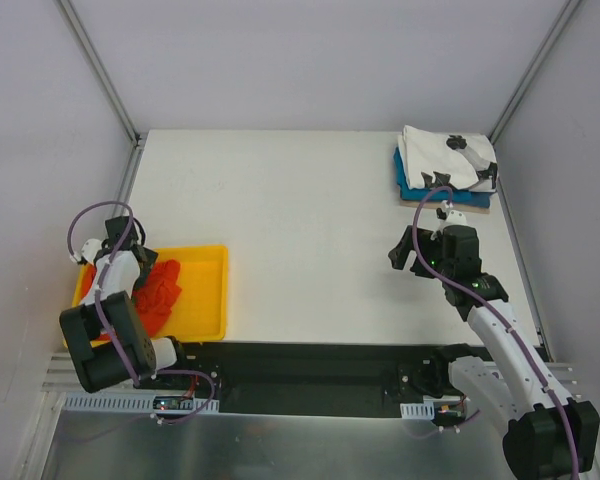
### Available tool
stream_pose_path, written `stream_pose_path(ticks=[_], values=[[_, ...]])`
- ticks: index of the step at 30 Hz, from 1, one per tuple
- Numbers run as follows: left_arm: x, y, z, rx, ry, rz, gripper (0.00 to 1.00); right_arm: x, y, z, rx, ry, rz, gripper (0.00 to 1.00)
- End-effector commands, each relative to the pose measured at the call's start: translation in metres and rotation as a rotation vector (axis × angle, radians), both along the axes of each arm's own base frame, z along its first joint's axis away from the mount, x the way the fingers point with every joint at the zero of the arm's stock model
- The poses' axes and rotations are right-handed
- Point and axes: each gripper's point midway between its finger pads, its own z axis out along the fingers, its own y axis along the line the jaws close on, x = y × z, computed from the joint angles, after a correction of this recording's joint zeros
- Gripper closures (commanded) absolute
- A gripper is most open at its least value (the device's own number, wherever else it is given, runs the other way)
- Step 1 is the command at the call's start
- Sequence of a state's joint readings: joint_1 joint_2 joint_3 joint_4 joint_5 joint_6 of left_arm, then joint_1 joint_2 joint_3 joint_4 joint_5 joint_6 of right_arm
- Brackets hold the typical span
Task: Fold and stack the t-shirts
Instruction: Grab the tshirt from the pile, then move the tshirt to the center of the board
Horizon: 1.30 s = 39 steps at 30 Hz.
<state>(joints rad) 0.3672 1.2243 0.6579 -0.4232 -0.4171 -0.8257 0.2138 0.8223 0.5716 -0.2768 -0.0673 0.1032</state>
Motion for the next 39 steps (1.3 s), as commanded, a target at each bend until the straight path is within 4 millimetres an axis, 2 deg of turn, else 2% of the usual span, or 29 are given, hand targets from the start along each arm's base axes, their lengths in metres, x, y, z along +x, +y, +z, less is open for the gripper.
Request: stream_pose_path(ticks=[1, 2, 3, 6, 7, 9, 10, 12, 13, 15, 16, 20, 21, 23, 24, 25, 26, 27, 29, 30, 31, 32, 33, 34, 35, 36, 37, 38, 39], values=[[0.014, -0.006, -0.024, -0.171, 0.014, 0.012, 0.01, 0.005, 0.002, 0.01, 0.0, -0.043, 0.011, 0.03], [0.017, -0.007, -0.027, -0.194, 0.019, -0.003, 0.07, 0.005, 0.002, 0.01, 0.003, -0.042, 0.012, 0.02], [0.022, -0.008, -0.026, -0.206, 0.017, -0.018, 0.36, 0.005, 0.003, 0.012, 0.007, -0.049, 0.013, 0.02], [0.021, -0.011, -0.022, -0.206, -0.009, -0.032, 0.95, 0.003, 0.002, 0.015, 0.004, -0.058, 0.013, 0.02], [0.024, -0.01, -0.008, -0.179, -0.061, -0.036, 1.0, 0.002, 0.001, 0.015, 0.001, -0.06, 0.01, 0.02], [0.021, -0.013, 0.004, -0.157, -0.118, -0.044, 1.0, 0.001, -0.001, 0.018, -0.002, -0.073, 0.005, 0.02], [0.023, -0.013, 0.027, -0.118, -0.207, -0.058, 1.0, 0.001, -0.001, 0.02, 0.002, -0.082, 0.002, 0.03], [0.023, -0.016, 0.05, -0.086, -0.307, -0.076, 1.0, 0.001, 0.001, 0.025, 0.009, -0.094, 0.008, 0.03], [0.025, -0.018, 0.079, -0.042, -0.412, -0.099, 1.0, 0.001, 0.001, 0.025, 0.009, -0.096, 0.01, 0.03], [0.029, -0.029, 0.11, -0.031, -0.524, -0.164, 1.0, 0.0, 0.0, 0.027, 0.01, -0.102, 0.008, 0.02], [0.028, -0.035, 0.132, -0.012, -0.604, -0.192, 1.0, 0.0, 0.001, 0.026, 0.014, -0.102, 0.008, 0.02], [0.036, -0.056, 0.188, -0.042, -0.789, -0.264, 1.0, 0.0, 0.0, 0.032, 0.02, -0.12, 0.005, 0.03], [0.04, -0.06, 0.208, -0.041, -0.828, -0.293, 1.0, -0.001, -0.001, 0.031, 0.016, -0.119, -0.003, 0.03], [0.052, -0.079, 0.221, -0.111, -0.85, -0.381, 1.0, -0.001, -0.001, 0.032, 0.022, -0.124, -0.004, 0.03], [0.062, -0.096, 0.242, -0.117, -0.89, -0.466, 1.0, -0.002, 0.0, 0.034, 0.028, -0.128, -0.002, 0.03], [0.073, -0.109, 0.243, -0.136, -0.876, -0.521, 1.0, -0.002, 0.0, 0.034, 0.026, -0.129, 0.001, 0.03], [0.08, -0.114, 0.247, -0.084, -0.863, -0.556, 1.0, -0.002, -0.002, 0.037, 0.022, -0.139, -0.007, 0.03], [0.088, -0.149, 0.264, -0.079, -0.887, -0.687, 1.0, -0.003, -0.004, 0.035, 0.016, -0.131, -0.015, 0.03], [0.107, -0.177, 0.259, -0.054, -0.827, -0.812, 1.0, -0.004, -0.007, 0.035, 0.004, -0.136, -0.031, 0.03], [0.111, -0.209, 0.273, -0.073, -0.851, -0.923, 1.0, -0.006, -0.007, 0.034, 0.004, -0.132, -0.03, 0.03], [0.124, -0.224, 0.261, -0.09, -0.804, -0.968, 1.0, -0.006, -0.008, 0.034, 0.007, -0.133, -0.033, 0.03], [0.126, -0.248, 0.26, -0.12, -0.793, -1.081, 1.0, -0.007, -0.009, 0.035, 0.005, -0.141, -0.036, 0.03], [0.131, -0.265, 0.275, -0.125, -0.814, -1.145, 1.0, -0.008, -0.01, 0.036, 0.002, -0.145, -0.039, 0.03], [0.137, -0.294, 0.26, -0.167, -0.764, -1.235, 1.0, -0.008, -0.011, 0.037, -0.002, -0.148, -0.046, 0.03], [0.139, -0.311, 0.259, -0.163, -0.75, -1.31, 1.0, -0.009, -0.011, 0.039, 0.0, -0.155, -0.046, 0.03], [0.141, -0.329, 0.271, -0.179, -0.77, -1.378, 1.0, -0.011, -0.011, 0.038, -0.001, -0.151, -0.044, 0.03], [0.143, -0.355, 0.255, -0.211, -0.724, -1.451, 1.0, -0.01, -0.012, 0.04, -0.001, -0.157, -0.049, 0.03], [0.144, -0.366, 0.251, -0.222, -0.711, -1.495, 0.87, -0.01, -0.017, 0.04, -0.015, -0.163, -0.072, 0.03], [0.141, -0.381, 0.256, -0.258, -0.722, -1.552, 0.76, -0.011, -0.018, 0.039, -0.019, -0.158, -0.074, 0.03]])
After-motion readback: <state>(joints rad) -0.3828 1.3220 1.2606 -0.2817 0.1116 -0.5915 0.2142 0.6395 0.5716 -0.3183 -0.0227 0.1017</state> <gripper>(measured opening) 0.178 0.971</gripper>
